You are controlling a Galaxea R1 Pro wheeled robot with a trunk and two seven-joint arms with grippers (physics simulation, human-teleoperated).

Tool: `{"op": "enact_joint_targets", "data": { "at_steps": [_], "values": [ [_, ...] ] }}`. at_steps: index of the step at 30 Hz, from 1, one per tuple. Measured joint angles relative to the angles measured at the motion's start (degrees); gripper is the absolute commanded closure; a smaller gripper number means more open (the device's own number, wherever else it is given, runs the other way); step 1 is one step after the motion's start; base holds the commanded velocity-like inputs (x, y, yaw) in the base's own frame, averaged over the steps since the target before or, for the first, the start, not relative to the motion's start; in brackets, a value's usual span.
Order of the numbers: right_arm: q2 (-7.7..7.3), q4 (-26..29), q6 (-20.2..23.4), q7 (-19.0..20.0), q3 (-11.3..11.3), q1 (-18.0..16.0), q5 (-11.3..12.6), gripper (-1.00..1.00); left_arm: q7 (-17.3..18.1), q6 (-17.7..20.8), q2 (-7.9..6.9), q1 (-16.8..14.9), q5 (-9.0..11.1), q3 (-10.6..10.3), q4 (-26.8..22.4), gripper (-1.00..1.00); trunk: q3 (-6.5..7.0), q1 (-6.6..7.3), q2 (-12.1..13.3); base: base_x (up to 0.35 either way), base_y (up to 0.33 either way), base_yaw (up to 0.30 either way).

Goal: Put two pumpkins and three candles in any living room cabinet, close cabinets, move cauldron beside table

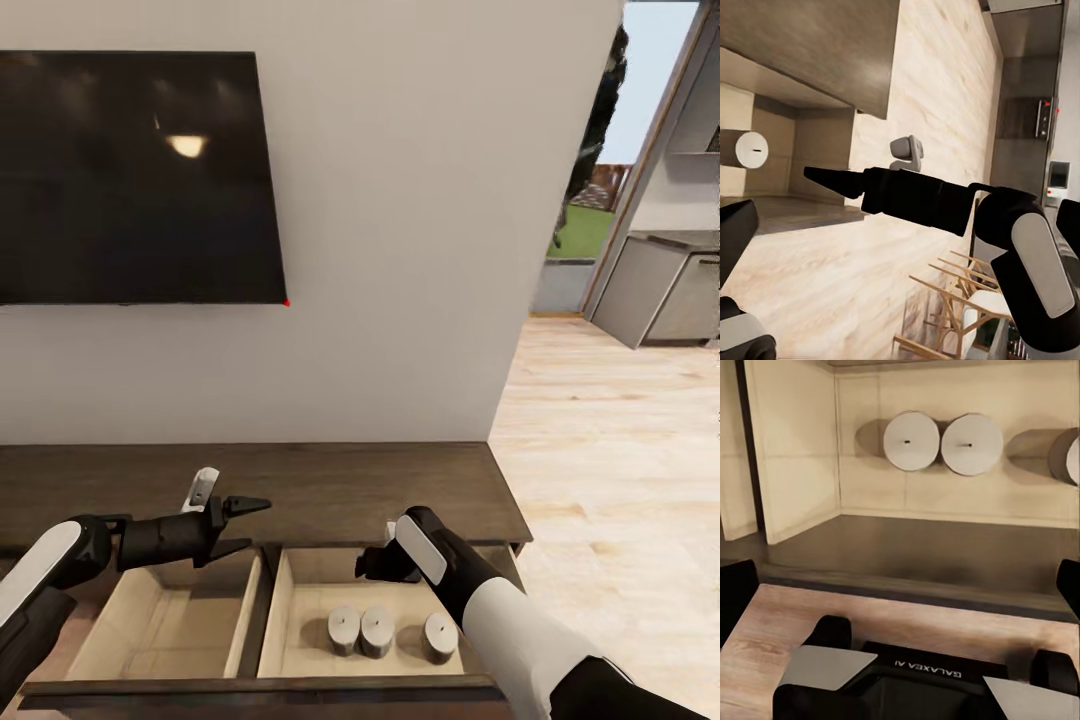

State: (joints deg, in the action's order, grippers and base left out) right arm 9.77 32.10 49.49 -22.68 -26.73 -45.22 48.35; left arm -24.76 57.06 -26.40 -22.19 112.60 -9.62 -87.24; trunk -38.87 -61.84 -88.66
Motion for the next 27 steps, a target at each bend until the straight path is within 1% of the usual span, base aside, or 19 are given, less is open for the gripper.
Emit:
{"op": "enact_joint_targets", "data": {
  "at_steps": [15, 27],
  "values": [
    [0.01, 0.05, -0.14, 0.03, -0.01, 0.01, 0.00, -1.00, -0.01, 0.00, -0.08, 0.00, -0.01, 0.01, -0.09, -1.00, 0.00, 0.00, 0.00, -0.299, 0.000, 0.000],
    [-0.07, 1.64, -0.14, -0.06, -0.02, 0.01, 0.00, -1.00, 0.00, 0.00, -0.10, 0.00, 0.07, 0.08, -0.09, -1.00, 0.00, 0.00, 0.00, -0.300, 0.000, 0.000]
  ]
}}
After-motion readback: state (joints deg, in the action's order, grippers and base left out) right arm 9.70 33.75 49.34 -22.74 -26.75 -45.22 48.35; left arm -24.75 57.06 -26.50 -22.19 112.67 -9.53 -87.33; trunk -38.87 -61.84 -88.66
